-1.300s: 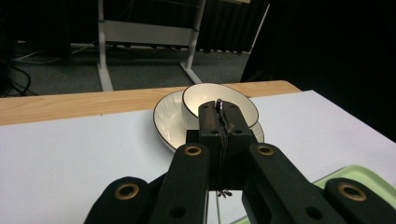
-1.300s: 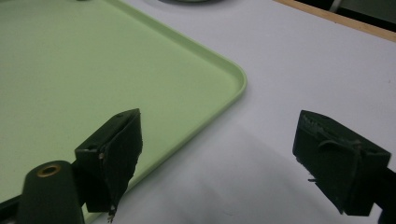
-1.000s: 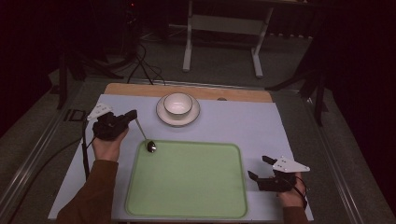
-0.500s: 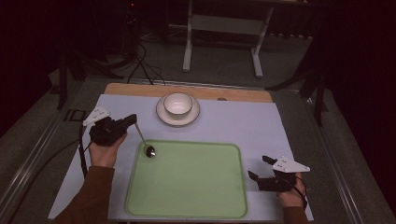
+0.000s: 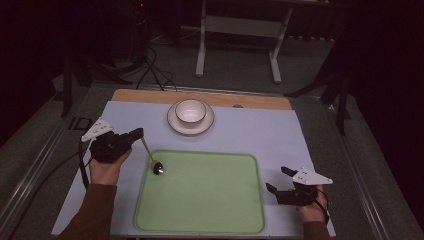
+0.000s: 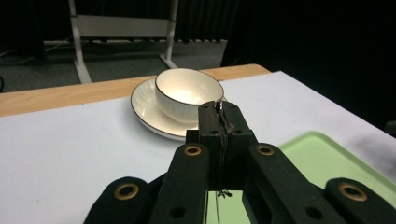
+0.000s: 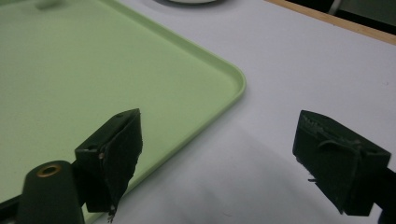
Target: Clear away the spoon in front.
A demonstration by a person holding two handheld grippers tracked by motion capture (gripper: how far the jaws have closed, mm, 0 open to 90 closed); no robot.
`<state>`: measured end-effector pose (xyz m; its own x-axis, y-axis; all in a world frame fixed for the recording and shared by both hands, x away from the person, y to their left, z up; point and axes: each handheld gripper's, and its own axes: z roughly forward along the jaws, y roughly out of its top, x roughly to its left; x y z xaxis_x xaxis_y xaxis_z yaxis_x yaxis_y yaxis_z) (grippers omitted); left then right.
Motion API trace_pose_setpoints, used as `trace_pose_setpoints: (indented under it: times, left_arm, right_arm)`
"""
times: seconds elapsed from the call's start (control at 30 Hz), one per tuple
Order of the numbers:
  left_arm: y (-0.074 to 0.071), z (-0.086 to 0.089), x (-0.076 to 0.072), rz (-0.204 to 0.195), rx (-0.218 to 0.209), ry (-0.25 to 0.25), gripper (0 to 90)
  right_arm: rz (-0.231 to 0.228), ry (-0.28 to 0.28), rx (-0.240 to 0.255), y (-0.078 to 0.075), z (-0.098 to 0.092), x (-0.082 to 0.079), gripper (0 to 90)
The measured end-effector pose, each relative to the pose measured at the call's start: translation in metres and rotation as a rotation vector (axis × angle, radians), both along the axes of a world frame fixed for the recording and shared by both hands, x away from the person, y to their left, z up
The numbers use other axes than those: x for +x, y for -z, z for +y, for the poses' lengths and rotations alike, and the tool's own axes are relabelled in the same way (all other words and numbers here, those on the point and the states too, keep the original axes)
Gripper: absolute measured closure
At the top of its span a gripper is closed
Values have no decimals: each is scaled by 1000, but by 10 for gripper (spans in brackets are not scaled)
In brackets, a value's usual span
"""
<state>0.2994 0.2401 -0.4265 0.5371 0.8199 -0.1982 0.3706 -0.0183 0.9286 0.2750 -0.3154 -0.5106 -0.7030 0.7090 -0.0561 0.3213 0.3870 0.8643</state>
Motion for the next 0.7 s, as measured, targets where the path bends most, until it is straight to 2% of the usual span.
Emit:
trace_pose_setpoints:
  times: [0.2,0.47,0.6,0.7]
  left_arm:
    - [-3,2,-7,16,11,32,893]
    - [-3,0,-12,63,18,82,893]
    - [-3,-1,-13,80,9,82,893]
    - [-2,-3,-16,115,11,78,893]
  right_arm:
    - [0,0,2,0,0,0,155]
    - [0,0,0,0,0,0,155]
    - [1,0,-3,0,0,0,155]
    - [0,-2,-3,0,0,0,155]
